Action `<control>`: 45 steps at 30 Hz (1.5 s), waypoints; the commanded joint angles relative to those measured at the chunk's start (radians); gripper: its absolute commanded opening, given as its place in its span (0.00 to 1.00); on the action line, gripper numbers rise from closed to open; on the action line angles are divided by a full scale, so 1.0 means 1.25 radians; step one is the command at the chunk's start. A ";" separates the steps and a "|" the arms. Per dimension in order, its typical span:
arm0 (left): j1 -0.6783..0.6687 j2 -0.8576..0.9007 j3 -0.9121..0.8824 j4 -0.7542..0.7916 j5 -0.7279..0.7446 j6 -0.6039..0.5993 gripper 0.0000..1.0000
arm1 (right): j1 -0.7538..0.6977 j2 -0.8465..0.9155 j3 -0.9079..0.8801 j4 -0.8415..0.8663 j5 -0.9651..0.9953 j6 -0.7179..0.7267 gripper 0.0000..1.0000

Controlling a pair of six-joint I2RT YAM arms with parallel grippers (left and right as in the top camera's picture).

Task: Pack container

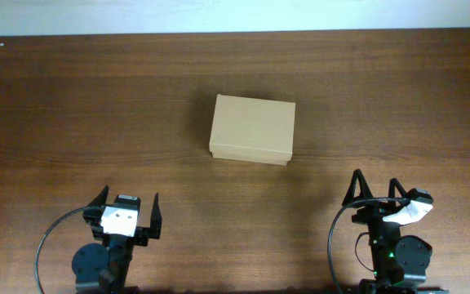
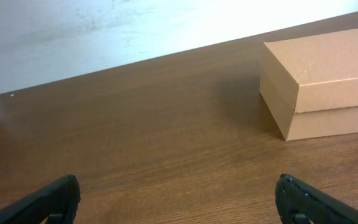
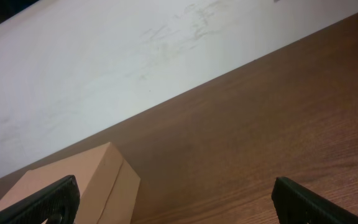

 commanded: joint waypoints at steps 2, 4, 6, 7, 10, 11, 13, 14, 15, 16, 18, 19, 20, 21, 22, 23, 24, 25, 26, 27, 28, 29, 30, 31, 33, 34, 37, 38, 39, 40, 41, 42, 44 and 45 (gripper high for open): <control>0.002 -0.014 -0.007 -0.004 0.011 -0.002 1.00 | 0.005 -0.005 -0.007 0.002 -0.007 0.001 0.99; 0.003 -0.014 -0.007 -0.010 0.012 -0.002 1.00 | 0.005 -0.005 -0.007 0.002 -0.007 0.001 0.99; 0.016 -0.014 -0.007 0.015 0.018 -0.002 0.99 | 0.005 -0.005 -0.007 0.002 -0.007 0.001 0.99; 0.016 -0.014 -0.007 0.039 0.017 -0.002 1.00 | 0.005 -0.005 -0.007 0.002 -0.007 0.001 0.99; 0.016 -0.014 -0.007 0.124 0.017 -0.002 0.99 | 0.005 -0.005 -0.007 0.002 -0.007 0.001 0.99; 0.016 -0.014 -0.007 0.122 0.017 -0.002 1.00 | 0.005 -0.005 -0.007 0.002 -0.007 0.001 0.99; 0.015 -0.014 -0.007 0.123 0.017 -0.002 1.00 | 0.005 -0.005 -0.007 0.002 -0.007 0.001 0.99; 0.015 -0.014 -0.007 0.123 0.017 -0.002 1.00 | 0.005 -0.005 -0.007 0.002 -0.007 0.001 0.99; 0.015 -0.014 -0.007 0.123 0.017 -0.002 1.00 | 0.005 -0.005 -0.007 0.002 -0.007 0.001 0.99; 0.015 -0.014 -0.007 0.127 0.018 -0.002 1.00 | 0.005 -0.005 -0.007 0.002 -0.007 0.001 0.99; 0.016 -0.014 -0.007 0.166 0.035 -0.002 1.00 | 0.005 -0.005 -0.007 0.002 -0.007 0.001 0.99; 0.016 -0.014 -0.007 0.214 0.039 -0.002 1.00 | 0.005 -0.005 -0.007 0.002 -0.007 0.001 0.99; 0.016 -0.013 -0.007 0.267 0.038 -0.002 0.99 | 0.005 -0.005 -0.007 0.002 -0.007 0.001 0.99; 0.016 -0.013 -0.008 0.293 0.036 -0.001 1.00 | 0.005 -0.005 -0.007 0.002 -0.007 0.001 0.99; 0.016 -0.013 -0.022 0.318 0.029 -0.001 1.00 | 0.005 -0.005 -0.007 0.002 -0.007 0.001 0.99; 0.016 -0.013 -0.054 0.356 0.030 -0.002 1.00 | 0.005 -0.005 -0.007 0.002 -0.007 0.001 0.99; 0.016 -0.013 -0.092 0.396 0.033 -0.002 1.00 | 0.005 -0.005 -0.007 0.002 -0.007 0.001 0.99; 0.015 -0.014 -0.121 0.426 0.040 -0.002 1.00 | 0.005 -0.005 -0.007 0.002 -0.007 0.001 0.99; 0.015 -0.014 -0.129 0.427 0.042 -0.002 1.00 | 0.005 -0.005 -0.007 0.002 -0.007 0.001 0.99; 0.015 -0.014 -0.132 0.424 0.047 -0.002 0.99 | 0.005 -0.005 -0.007 0.002 -0.007 0.001 0.99; 0.015 -0.014 -0.134 0.423 0.047 -0.002 1.00 | 0.005 -0.005 -0.007 0.002 -0.007 0.001 0.99; 0.016 -0.014 -0.136 0.414 0.044 -0.001 1.00 | 0.005 -0.005 -0.007 0.002 -0.007 0.001 0.99; 0.016 -0.014 -0.143 0.382 0.044 -0.002 1.00 | 0.005 -0.005 -0.007 0.002 -0.007 0.001 0.99; 0.016 -0.014 -0.143 0.359 0.044 -0.002 1.00 | 0.005 -0.005 -0.007 0.002 -0.007 0.001 0.99; 0.016 -0.014 -0.143 0.314 0.044 -0.002 0.99 | 0.005 -0.005 -0.007 0.002 -0.007 0.001 1.00; 0.015 -0.013 -0.143 0.287 0.044 -0.002 0.99 | 0.005 -0.005 -0.007 0.002 -0.007 0.001 0.99; 0.016 -0.013 -0.143 0.280 0.044 -0.002 0.99 | 0.005 -0.005 -0.007 0.002 -0.007 0.001 1.00; 0.016 -0.013 -0.143 0.280 0.044 -0.002 1.00 | 0.005 -0.005 -0.007 0.002 -0.007 0.001 0.99; 0.016 -0.013 -0.143 0.280 0.044 -0.002 1.00 | 0.005 -0.005 -0.007 0.002 -0.007 0.001 1.00; 0.016 -0.013 -0.143 0.280 0.044 -0.002 0.99 | 0.005 -0.005 -0.007 0.002 -0.007 0.001 0.99; 0.016 -0.013 -0.143 0.280 0.044 -0.002 1.00 | 0.005 -0.005 -0.007 0.002 -0.007 0.001 0.99; 0.016 -0.013 -0.143 0.280 0.044 -0.002 1.00 | 0.005 -0.005 -0.007 0.002 -0.007 0.001 0.99; 0.016 -0.013 -0.143 0.280 0.044 -0.002 0.99 | 0.005 -0.005 -0.007 0.002 -0.007 0.001 1.00; 0.016 -0.013 -0.143 0.280 0.044 -0.002 1.00 | 0.005 -0.005 -0.007 0.002 -0.007 0.001 0.99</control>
